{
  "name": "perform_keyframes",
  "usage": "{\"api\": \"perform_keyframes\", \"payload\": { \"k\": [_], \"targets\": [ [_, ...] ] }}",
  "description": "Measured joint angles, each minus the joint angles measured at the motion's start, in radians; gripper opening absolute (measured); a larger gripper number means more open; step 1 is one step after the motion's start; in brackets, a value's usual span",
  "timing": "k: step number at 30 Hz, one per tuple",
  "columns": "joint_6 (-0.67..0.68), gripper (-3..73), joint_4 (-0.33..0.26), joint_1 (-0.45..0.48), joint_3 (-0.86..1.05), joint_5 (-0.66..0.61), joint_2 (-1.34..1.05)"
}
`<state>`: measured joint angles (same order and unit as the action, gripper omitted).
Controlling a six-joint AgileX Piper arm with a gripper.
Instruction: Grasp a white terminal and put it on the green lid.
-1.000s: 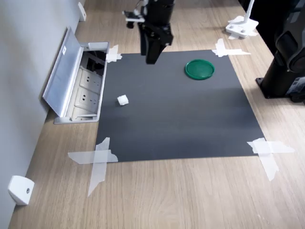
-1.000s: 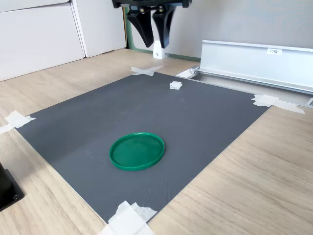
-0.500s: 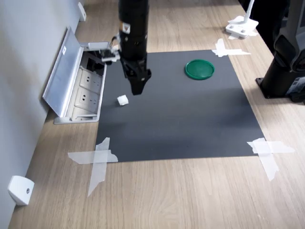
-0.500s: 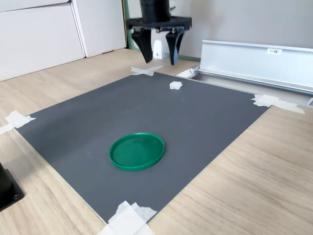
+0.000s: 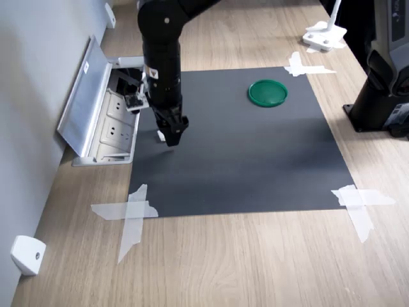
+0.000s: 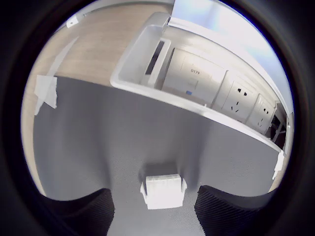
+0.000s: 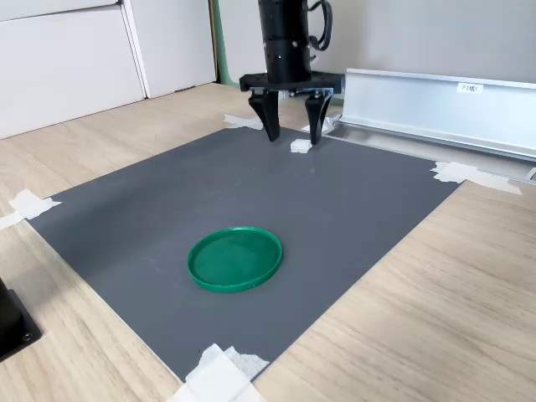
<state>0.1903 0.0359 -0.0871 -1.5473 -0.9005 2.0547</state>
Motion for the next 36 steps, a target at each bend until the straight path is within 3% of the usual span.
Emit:
{"api": "perform_keyframes", "payload": {
  "k": [11, 14, 20, 28, 36],
  "targets": [
    [0.046, 67.2, 0.000, 0.000, -0.006, 0.022, 0.017],
    [0.060, 59.1, -0.003, 0.000, -0.008, 0.022, 0.017],
    [0.062, 31.9, -0.024, 0.000, -0.008, 0.022, 0.017],
    [0.054, 31.9, -0.027, 0.000, -0.008, 0.000, 0.002],
    [0.068, 31.9, -0.042, 0.000, 0.041, -0.060, -0.158]
  ]
}}
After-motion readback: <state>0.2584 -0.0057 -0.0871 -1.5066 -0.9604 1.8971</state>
